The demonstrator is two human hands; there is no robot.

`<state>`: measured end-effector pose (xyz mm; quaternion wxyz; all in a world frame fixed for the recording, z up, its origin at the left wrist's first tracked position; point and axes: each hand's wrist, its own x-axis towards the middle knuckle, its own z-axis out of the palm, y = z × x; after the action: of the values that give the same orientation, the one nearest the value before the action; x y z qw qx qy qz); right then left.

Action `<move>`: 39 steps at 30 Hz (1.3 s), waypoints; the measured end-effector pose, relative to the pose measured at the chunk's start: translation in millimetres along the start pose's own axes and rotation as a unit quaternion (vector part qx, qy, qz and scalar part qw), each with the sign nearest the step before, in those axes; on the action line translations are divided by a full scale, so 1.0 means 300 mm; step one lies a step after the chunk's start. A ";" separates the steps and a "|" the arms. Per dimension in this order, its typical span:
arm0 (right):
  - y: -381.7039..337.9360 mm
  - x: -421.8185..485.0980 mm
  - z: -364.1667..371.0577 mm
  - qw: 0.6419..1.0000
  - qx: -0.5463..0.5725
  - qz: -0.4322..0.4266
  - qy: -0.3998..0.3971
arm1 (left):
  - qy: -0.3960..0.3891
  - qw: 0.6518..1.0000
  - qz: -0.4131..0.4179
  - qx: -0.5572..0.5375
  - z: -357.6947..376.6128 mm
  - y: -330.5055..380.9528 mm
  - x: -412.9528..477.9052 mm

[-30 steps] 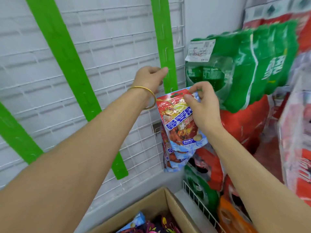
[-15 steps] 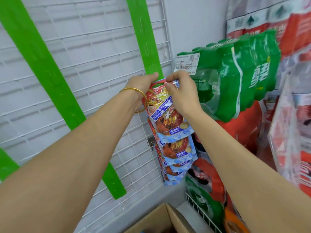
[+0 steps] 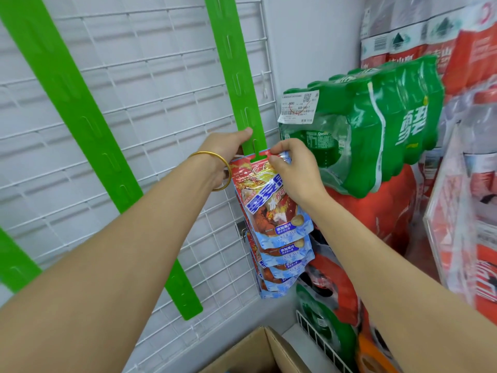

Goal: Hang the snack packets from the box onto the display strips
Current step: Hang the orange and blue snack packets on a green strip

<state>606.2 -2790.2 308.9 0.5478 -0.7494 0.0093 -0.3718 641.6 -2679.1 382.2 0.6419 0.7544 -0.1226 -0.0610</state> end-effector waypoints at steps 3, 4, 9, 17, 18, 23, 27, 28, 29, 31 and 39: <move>-0.004 0.000 -0.001 1.000 -0.013 0.002 -0.005 | 0.006 1.000 0.012 0.023 -0.004 -0.017 0.004; -0.005 -0.001 -0.001 1.000 -0.017 0.004 -0.007 | 0.009 0.999 0.018 0.033 -0.005 -0.021 0.002; -0.006 -0.039 -0.008 0.991 -0.134 -0.032 -0.008 | 0.017 0.995 0.066 0.075 -0.025 -0.058 -0.057; 0.093 -0.461 -0.021 0.951 -0.263 -0.134 -0.094 | 0.079 0.993 0.039 0.078 -0.223 -0.455 -0.428; 0.127 -0.522 -0.009 0.940 -0.274 -0.125 -0.162 | 0.073 0.995 0.008 0.073 -0.254 -0.536 -0.494; 0.183 -0.721 0.081 0.908 -0.238 -0.107 -0.327 | 0.092 0.984 -0.143 0.057 -0.392 -0.891 -0.776; 0.224 -0.856 0.167 0.807 -0.240 -0.036 -0.539 | 0.118 0.974 -0.183 0.060 -0.451 -0.992 -0.895; 0.244 -0.889 0.180 0.762 -0.237 -0.001 -0.603 | 0.112 0.973 -0.193 0.063 -0.455 -1.000 -0.908; 0.259 -0.922 0.193 0.722 -0.225 0.024 -0.654 | 0.104 0.972 -0.199 0.067 -0.456 -1.004 -0.915; 0.270 -0.988 0.215 0.670 -0.188 0.048 -0.716 | 0.094 0.971 -0.207 0.072 -0.454 -1.003 -0.921; 0.298 -1.206 0.251 0.653 -0.129 0.020 -0.746 | 0.071 0.971 -0.220 0.063 -0.437 -0.976 -0.935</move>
<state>422.3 -2612.3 27.7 0.2751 -0.8371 -0.3396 0.3290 435.5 -2437.6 97.9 0.5711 0.8041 0.0884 -0.1394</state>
